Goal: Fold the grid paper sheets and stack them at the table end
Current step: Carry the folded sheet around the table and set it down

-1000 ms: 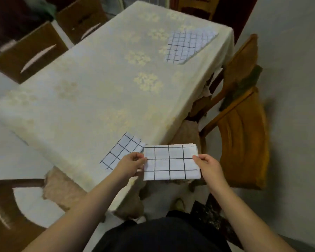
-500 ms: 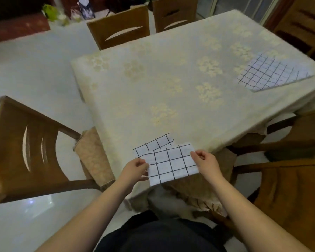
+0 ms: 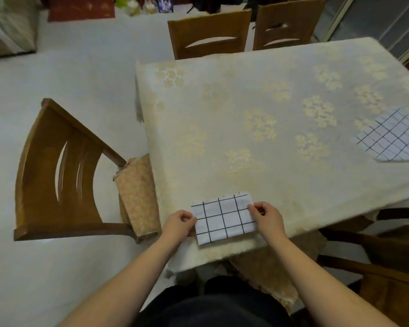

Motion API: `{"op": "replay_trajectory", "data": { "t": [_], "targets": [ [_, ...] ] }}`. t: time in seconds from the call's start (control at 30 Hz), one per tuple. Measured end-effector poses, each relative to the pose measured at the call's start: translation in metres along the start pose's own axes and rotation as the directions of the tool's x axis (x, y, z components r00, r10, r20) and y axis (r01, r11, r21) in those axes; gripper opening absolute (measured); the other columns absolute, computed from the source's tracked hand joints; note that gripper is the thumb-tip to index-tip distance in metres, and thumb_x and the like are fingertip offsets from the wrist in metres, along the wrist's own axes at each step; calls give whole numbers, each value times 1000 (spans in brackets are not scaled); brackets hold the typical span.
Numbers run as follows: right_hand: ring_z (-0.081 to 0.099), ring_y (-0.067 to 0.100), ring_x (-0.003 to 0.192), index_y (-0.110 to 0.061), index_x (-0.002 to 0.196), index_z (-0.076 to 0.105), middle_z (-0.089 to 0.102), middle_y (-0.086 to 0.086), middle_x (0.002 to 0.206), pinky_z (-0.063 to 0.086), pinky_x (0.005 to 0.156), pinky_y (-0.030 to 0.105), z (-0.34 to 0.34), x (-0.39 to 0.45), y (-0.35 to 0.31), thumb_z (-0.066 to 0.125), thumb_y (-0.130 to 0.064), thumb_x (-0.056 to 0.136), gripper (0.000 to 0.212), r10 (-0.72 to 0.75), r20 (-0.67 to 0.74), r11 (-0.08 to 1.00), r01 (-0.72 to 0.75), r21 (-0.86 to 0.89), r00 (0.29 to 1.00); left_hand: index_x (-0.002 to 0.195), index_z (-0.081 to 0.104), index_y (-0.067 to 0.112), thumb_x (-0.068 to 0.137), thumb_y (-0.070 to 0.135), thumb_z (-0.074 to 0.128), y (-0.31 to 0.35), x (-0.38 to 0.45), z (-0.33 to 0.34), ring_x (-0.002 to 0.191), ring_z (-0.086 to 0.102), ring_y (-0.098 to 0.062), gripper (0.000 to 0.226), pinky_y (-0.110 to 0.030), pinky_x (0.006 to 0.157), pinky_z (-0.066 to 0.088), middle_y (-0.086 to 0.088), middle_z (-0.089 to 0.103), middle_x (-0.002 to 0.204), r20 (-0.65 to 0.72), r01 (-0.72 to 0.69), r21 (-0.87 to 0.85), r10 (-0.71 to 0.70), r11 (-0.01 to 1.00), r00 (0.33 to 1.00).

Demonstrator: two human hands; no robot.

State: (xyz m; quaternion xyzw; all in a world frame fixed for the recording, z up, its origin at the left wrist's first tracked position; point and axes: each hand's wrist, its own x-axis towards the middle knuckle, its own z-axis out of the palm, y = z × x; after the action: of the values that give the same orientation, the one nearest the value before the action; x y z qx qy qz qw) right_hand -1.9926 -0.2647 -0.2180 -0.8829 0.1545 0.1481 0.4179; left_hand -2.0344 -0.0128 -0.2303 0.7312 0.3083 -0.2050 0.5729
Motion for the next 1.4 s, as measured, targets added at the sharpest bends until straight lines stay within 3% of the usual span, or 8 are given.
{"op": "replay_trajectory", "data": {
  "t": [0.33,0.5,0.83,0.93,1.0,1.07,1.2,1.4],
  "targets": [
    [56,7,74,-19,89,63,64,-7,81,38,61,20,1,18,11,66,-34,90,15,41,24,996,-39,-81,999,78,60,28,86,32,67,-2,10,12,63,59,-14,11,-30,63,50,2,64,73,-98,-35,334,72,942,993],
    [58,4,77,-23,92,62,63,-11,82,39,59,15,0,23,17,63,-38,91,16,61,49,992,-55,-115,997,79,61,26,86,36,65,-1,8,16,60,53,-8,13,-24,53,37,8,59,67,-133,-39,401,100,915,986],
    [60,10,81,-25,94,59,63,-8,88,43,63,20,-2,29,18,63,-42,90,18,3,53,993,4,-121,999,83,54,22,88,31,63,-1,1,22,64,55,-13,14,-34,64,49,2,59,72,-180,-94,393,177,915,968],
    [54,13,99,-25,112,57,57,-6,109,46,84,30,-1,26,21,60,-46,91,30,-79,-50,982,69,-178,996,88,53,21,88,30,60,-4,-8,30,74,54,-14,12,-32,66,46,6,54,83,-210,-297,590,497,751,842],
    [48,18,112,-23,123,55,53,-2,120,39,97,36,2,24,24,54,-45,94,37,-250,-72,919,214,-330,965,101,60,17,85,34,57,-11,-12,40,89,58,-20,23,-33,76,48,1,59,99,-42,-464,737,718,492,695],
    [46,21,123,-21,132,51,53,0,131,36,102,40,10,22,26,44,-45,96,44,-434,19,811,400,-426,901,129,55,12,89,42,51,-25,-11,55,123,53,-27,51,-40,99,43,-8,56,132,152,-515,812,751,276,642],
    [34,21,137,-18,145,36,45,4,147,24,113,37,31,25,27,35,-48,92,61,-555,217,577,560,-595,803,153,22,9,96,53,37,-38,-4,67,148,15,-23,73,-40,116,15,-10,17,161,218,-464,852,640,244,737],
    [18,19,145,-15,151,28,29,5,157,10,116,36,46,27,25,31,-50,96,65,-476,409,480,620,-621,778,154,14,10,98,56,28,-36,4,60,149,9,-24,74,-41,117,12,-11,10,162,238,-424,866,528,265,816]
  ]
}}
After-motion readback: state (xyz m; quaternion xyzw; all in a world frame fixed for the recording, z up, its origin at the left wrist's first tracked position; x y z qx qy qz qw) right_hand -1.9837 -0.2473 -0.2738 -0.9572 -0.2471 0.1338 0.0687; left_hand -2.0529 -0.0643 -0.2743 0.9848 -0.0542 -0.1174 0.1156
